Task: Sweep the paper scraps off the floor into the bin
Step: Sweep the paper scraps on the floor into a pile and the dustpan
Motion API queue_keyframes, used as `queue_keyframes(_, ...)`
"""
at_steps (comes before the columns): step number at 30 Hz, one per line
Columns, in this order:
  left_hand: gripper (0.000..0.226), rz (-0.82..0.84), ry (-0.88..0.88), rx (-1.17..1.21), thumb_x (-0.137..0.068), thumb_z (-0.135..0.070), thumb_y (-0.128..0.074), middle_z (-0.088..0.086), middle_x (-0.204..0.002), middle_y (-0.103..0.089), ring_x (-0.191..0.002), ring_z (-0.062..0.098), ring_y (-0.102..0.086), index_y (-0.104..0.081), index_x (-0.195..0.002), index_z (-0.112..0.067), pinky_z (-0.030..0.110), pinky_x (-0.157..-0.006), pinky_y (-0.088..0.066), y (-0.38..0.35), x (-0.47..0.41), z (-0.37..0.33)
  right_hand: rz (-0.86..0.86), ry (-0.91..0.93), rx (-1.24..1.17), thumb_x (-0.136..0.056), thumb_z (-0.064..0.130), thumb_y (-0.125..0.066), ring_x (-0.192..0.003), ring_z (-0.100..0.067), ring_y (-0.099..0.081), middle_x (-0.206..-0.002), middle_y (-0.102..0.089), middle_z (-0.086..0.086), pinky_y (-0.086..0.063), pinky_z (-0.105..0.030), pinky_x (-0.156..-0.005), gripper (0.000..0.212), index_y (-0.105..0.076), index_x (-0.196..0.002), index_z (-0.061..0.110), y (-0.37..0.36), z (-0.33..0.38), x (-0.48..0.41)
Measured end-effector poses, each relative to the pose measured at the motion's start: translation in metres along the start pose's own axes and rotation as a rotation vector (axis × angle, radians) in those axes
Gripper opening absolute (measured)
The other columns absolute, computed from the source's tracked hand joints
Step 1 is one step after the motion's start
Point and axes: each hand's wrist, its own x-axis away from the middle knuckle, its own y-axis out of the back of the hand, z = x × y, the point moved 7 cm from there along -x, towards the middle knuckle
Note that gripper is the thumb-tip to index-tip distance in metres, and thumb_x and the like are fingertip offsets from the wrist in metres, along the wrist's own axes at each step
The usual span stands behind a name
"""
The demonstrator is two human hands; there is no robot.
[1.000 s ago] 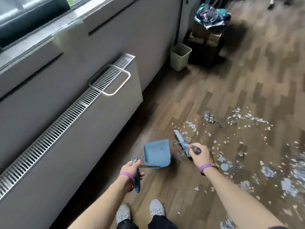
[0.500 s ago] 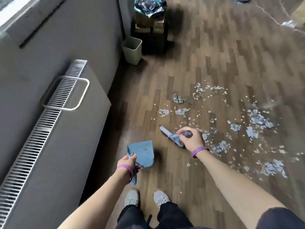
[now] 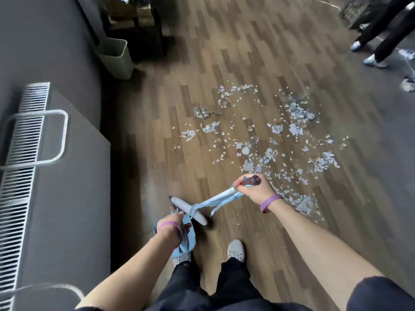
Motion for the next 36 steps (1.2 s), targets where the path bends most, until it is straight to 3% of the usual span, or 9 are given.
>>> queue_keyframes(3, 0.016, 0.030, 0.008, -0.135, -0.086, -0.008, -0.065, 0.010, -0.046, -0.059, -0.041, 0.022, -0.054, -0.056, -0.074, -0.003, 0.031, -0.051, -0.044, -0.023, 0.001, 0.014, -0.030, -0.070, -0.004, -0.076, -0.003, -0.061, -0.066, -0.002, -0.060, -0.076, -0.070, 0.002, -0.045, -0.014, -0.063, 0.022, -0.072, -0.071, 0.015, 0.032, -0.037, 0.018)
queue_keyframes(6, 0.021, 0.066, 0.007, -0.261, -0.083, -0.008, -0.068, 0.014, -0.049, -0.060, -0.033, 0.022, -0.053, -0.052, -0.071, -0.003, 0.031, -0.049, -0.044, -0.059, 0.003, 0.032, -0.072, -0.137, -0.025, -0.077, -0.004, -0.061, -0.061, 0.006, -0.058, -0.078, -0.069, 0.001, -0.043, -0.006, -0.057, 0.016, -0.072, -0.075, 0.007, 0.076, -0.077, 0.034)
queue_keyframes(11, 0.024, 0.073, -0.013, -0.359, -0.088, -0.017, -0.065, 0.018, -0.065, -0.061, -0.027, 0.020, -0.053, -0.053, -0.073, -0.003, 0.025, -0.041, -0.047, -0.133, 0.011, 0.060, -0.123, -0.196, -0.091, -0.079, -0.003, -0.063, -0.064, 0.006, -0.060, -0.076, -0.068, 0.006, -0.043, -0.004, -0.056, 0.010, -0.071, -0.076, 0.003, 0.157, -0.143, 0.038)
queue_keyframes(17, 0.017, 0.067, -0.062, -0.406, -0.088, -0.015, -0.066, 0.010, -0.048, -0.060, -0.032, 0.017, -0.059, -0.052, -0.081, -0.006, 0.024, -0.041, -0.048, -0.230, 0.032, 0.085, -0.086, -0.154, -0.073, -0.077, -0.003, -0.064, -0.065, 0.010, -0.059, -0.070, -0.067, 0.014, -0.043, -0.003, -0.061, 0.017, -0.068, -0.067, 0.010, 0.245, -0.191, 0.012)
queue_keyframes(20, 0.013, 0.123, -0.094, -0.419, -0.091, -0.013, -0.062, 0.011, -0.069, -0.054, -0.030, 0.017, -0.057, -0.053, -0.094, -0.005, 0.021, -0.033, -0.045, -0.291, 0.046, 0.093, -0.133, -0.146, -0.094, -0.076, -0.007, -0.061, -0.059, 0.008, -0.057, -0.066, -0.065, 0.015, -0.042, -0.004, -0.058, 0.023, -0.066, -0.064, 0.012, 0.294, -0.211, 0.005)
queue_keyframes(24, 0.028, 0.176, -0.150, -0.412, -0.092, -0.014, -0.060, 0.010, -0.066, -0.050, -0.027, 0.015, -0.053, -0.056, -0.118, -0.004, 0.020, -0.033, -0.044, -0.364, 0.059, 0.094, -0.228, -0.121, -0.128, -0.077, -0.008, -0.060, -0.054, 0.005, -0.053, -0.061, -0.063, 0.016, -0.042, -0.007, -0.056, 0.020, -0.068, -0.068, 0.009, 0.353, -0.225, 0.005)
queue_keyframes(26, 0.009, 0.179, -0.200, -0.415, -0.092, -0.013, -0.059, 0.012, -0.063, -0.050, -0.023, 0.013, -0.049, -0.057, -0.098, -0.006, 0.017, -0.030, -0.041, -0.390, 0.070, 0.088, -0.294, -0.118, -0.144, -0.076, -0.004, -0.061, -0.046, 0.001, -0.048, -0.058, -0.060, 0.014, -0.039, -0.011, -0.051, 0.024, -0.069, -0.066, 0.016, 0.372, -0.229, 0.005)
queue_keyframes(31, 0.023, 0.147, -0.226, -0.366, -0.090, -0.015, -0.061, 0.010, -0.036, -0.052, -0.024, 0.018, -0.046, -0.051, -0.073, -0.005, 0.017, -0.034, -0.038, -0.414, 0.084, 0.067, -0.430, -0.065, -0.155, -0.076, 0.000, -0.063, -0.055, -0.001, -0.050, -0.066, -0.062, 0.006, -0.039, -0.011, -0.057, 0.032, -0.065, -0.059, 0.027, 0.404, -0.213, -0.005)
queue_keyframes(36, 0.021, 0.037, -0.293, -0.269, -0.084, -0.010, -0.064, 0.012, -0.055, -0.053, -0.024, 0.018, -0.045, -0.053, -0.067, -0.006, 0.017, -0.036, -0.037, -0.393, 0.097, 0.024, -0.427, -0.026, -0.196, -0.075, 0.001, -0.064, -0.069, 0.004, -0.059, -0.073, -0.069, 0.009, -0.044, -0.011, -0.070, 0.028, -0.066, -0.058, 0.023, 0.407, -0.175, -0.032)
